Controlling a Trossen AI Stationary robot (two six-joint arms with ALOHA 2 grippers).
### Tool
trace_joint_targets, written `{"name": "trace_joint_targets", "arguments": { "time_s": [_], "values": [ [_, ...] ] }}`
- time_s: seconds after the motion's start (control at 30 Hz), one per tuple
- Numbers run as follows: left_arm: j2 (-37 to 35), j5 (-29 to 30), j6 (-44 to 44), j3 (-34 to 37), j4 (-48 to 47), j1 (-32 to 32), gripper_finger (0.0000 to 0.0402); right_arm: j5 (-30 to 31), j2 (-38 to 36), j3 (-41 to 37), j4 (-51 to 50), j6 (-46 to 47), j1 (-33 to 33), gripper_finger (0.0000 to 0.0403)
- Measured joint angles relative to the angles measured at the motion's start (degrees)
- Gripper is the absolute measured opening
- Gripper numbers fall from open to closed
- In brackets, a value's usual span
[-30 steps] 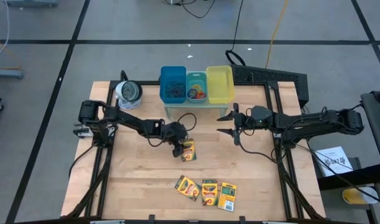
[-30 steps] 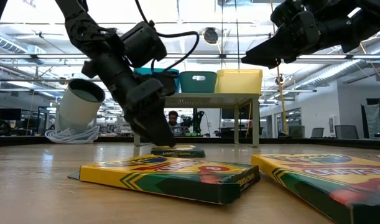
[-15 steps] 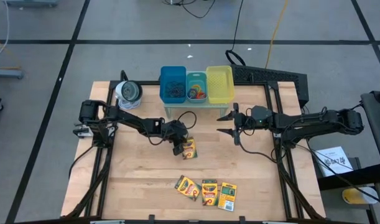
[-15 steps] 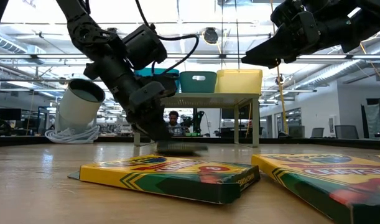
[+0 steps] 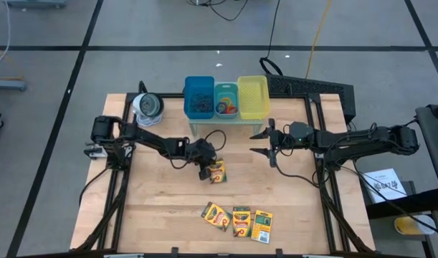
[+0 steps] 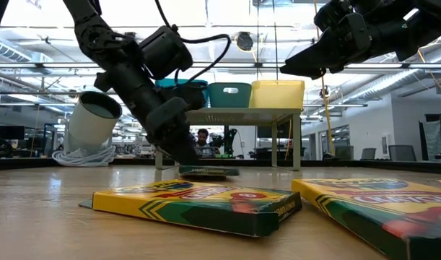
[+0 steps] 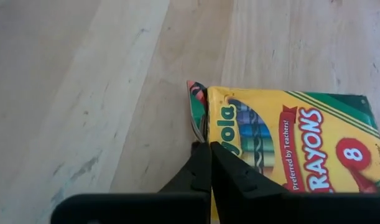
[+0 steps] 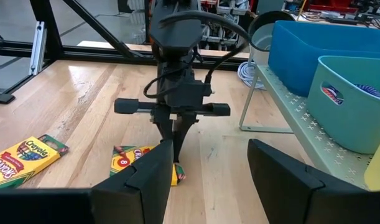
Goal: Pick & Place Office Desk Supplies
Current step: Put the yellow crayon box into the yellow bin on the shelf
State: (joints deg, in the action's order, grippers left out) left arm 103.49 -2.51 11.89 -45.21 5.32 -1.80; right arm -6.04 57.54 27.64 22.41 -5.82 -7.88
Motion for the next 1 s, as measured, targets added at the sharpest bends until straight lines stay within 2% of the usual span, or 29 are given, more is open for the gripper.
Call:
{"name": "trace_joint_targets", "arguments": {
  "time_s": [0.47, 0.67, 0.8, 1.0],
  "values": [
    [-7.97, 8.88, -2.30, 0.12, -2.89, 0.84, 0.0001, 0.02, 0.00, 0.00, 0.09, 0.00, -0.02, 0.0196],
    [-8.61, 8.14, -2.14, 0.00, -3.43, 0.87, 0.0002, 0.02, 0.00, 0.00, 0.61, 0.00, 0.00, 0.0196],
    [-7.99, 8.36, 0.06, 0.00, -5.56, 0.57, 0.0029, 0.02, 0.02, 0.00, 0.56, 0.00, -0.01, 0.0196],
    [-7.99, 8.12, 4.32, 0.00, -10.00, -0.07, 0.0097, 0.01, 0.02, 0.00, 0.50, 0.32, 0.00, 0.0196]
  ]
}}
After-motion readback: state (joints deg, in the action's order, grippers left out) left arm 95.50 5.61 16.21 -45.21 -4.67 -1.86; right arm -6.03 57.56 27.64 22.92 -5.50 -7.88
